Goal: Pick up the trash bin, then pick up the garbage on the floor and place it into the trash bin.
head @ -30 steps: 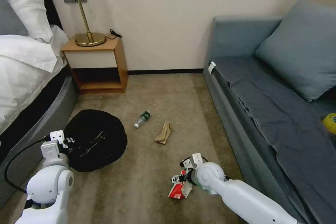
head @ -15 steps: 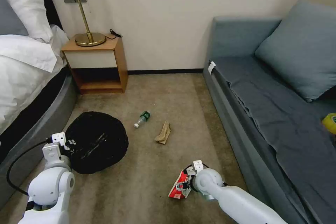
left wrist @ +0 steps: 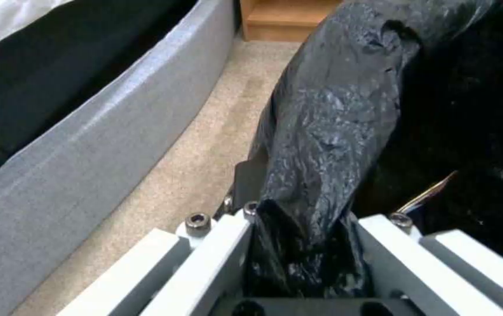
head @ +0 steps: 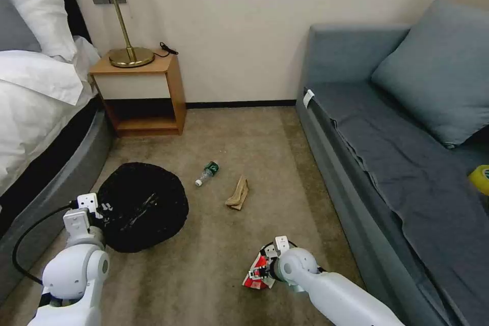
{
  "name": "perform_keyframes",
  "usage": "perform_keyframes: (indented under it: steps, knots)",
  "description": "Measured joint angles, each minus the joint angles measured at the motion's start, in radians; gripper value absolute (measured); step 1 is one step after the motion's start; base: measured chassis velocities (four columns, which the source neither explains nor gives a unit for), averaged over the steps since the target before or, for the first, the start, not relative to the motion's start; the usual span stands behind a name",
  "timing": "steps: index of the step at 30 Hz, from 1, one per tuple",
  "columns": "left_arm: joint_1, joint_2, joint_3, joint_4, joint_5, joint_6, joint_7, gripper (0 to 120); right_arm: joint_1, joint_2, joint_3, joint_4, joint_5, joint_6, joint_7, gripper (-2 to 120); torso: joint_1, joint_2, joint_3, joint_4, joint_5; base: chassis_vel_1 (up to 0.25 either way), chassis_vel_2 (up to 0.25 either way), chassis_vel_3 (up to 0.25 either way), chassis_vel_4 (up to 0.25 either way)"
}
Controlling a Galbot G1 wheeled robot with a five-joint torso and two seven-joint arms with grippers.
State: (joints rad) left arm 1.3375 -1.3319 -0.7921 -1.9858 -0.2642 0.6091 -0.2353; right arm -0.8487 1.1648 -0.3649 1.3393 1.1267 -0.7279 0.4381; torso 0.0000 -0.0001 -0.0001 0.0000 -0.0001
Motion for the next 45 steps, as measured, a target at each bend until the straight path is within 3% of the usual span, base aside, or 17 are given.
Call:
perform_keyframes:
  steps: [24,30,32,37,45]
  knots:
    - [-0.010,0.002,0.001,0.016,-0.001,-0.015,-0.002,2,-0.001,0.017,0.001,-0.032,-0.065,0.014,-0.056,42,0.000,0.000,0.000,-0.0007,-0.0011,0.000,0.000,0.000,0.000]
    - [-0.009,-0.001,0.001,0.015,-0.001,-0.015,-0.005,2,-0.006,0.014,0.001,-0.033,-0.078,0.021,-0.065,25,0.000,0.000,0.000,-0.0003,-0.0003,0.000,0.000,0.000,0.000]
    - [-0.006,-0.004,0.003,0.014,-0.001,-0.015,-0.005,2,-0.011,0.013,-0.001,-0.027,-0.078,0.024,-0.080,19,0.000,0.000,0.000,0.0015,0.0038,0.000,0.000,0.000,0.000]
    - [0.003,-0.008,0.003,0.011,0.004,-0.016,-0.006,2,-0.018,0.008,0.001,-0.018,-0.100,0.029,-0.092,3,0.000,0.000,0.000,0.0016,0.0021,0.000,0.000,0.000,0.000]
    - [0.013,-0.009,0.001,0.000,0.006,-0.017,-0.006,2,0.004,-0.004,0.047,0.022,-0.161,0.043,-0.129,0,0.000,0.000,0.000,0.0002,0.0008,0.000,0.000,0.000,0.000]
